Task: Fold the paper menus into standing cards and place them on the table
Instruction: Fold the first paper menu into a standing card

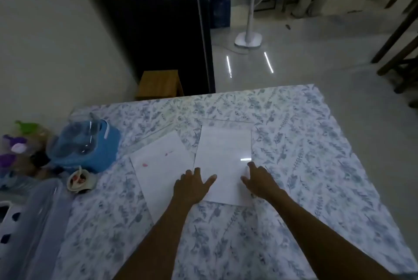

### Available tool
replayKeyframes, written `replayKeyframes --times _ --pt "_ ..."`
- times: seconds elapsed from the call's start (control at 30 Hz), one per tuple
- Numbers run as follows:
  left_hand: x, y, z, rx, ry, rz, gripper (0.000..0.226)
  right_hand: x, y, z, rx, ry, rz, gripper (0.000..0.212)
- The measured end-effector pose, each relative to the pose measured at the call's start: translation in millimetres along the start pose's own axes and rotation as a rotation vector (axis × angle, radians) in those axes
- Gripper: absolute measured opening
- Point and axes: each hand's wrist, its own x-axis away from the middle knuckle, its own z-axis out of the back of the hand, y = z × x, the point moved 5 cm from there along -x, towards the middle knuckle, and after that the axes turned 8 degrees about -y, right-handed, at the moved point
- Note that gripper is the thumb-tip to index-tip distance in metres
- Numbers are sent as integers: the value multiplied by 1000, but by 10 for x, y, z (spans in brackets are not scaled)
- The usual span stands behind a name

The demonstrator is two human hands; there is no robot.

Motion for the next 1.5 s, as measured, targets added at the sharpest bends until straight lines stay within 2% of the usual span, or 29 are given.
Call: replayKeyframes --times 0.07,0.27,0.4,0.57,0.73,0.83,0.97,1.1,1.13,1.27,1.4,1.5 --pt "-39 39 -72 41 5 28 87 9 33 36 -68 52 -24 58" --pt "-105 112 -134 95 155 89 90 150 12 -122 -112 117 -57 49" --pt "-131 114 -127 137 146 100 91 148 1 -172 -183 111 -54 43" --pt "-95 52 -151 300 126 141 98 172 187 -190 -425 124 -97 40" --pt "27 -93 -221 326 121 140 102 332 362 -248 -602 151 -90 20" --pt "168 -119 -155 306 123 92 101 452 464 -253 -655 199 -54 16" --pt "380 -174 -76 267 123 41 88 696 588 -279 -845 188 -51 39" --pt "600 -216 -59 184 124 -82 40 1009 605 -286 -948 180 4 46" --pt "663 -233 -51 188 123 -122 35 1107 600 -271 -946 194 20 46" --pt "928 -377 -45 221 80 -307 47 1529 606 -220 -978 206 63 37" --pt "1298 -538 -64 272 77 -523 42 1892 609 -201 -967 273 123 28" --pt "1477 -635 -50 322 159 -564 31 2041 580 -239 -963 297 140 25"
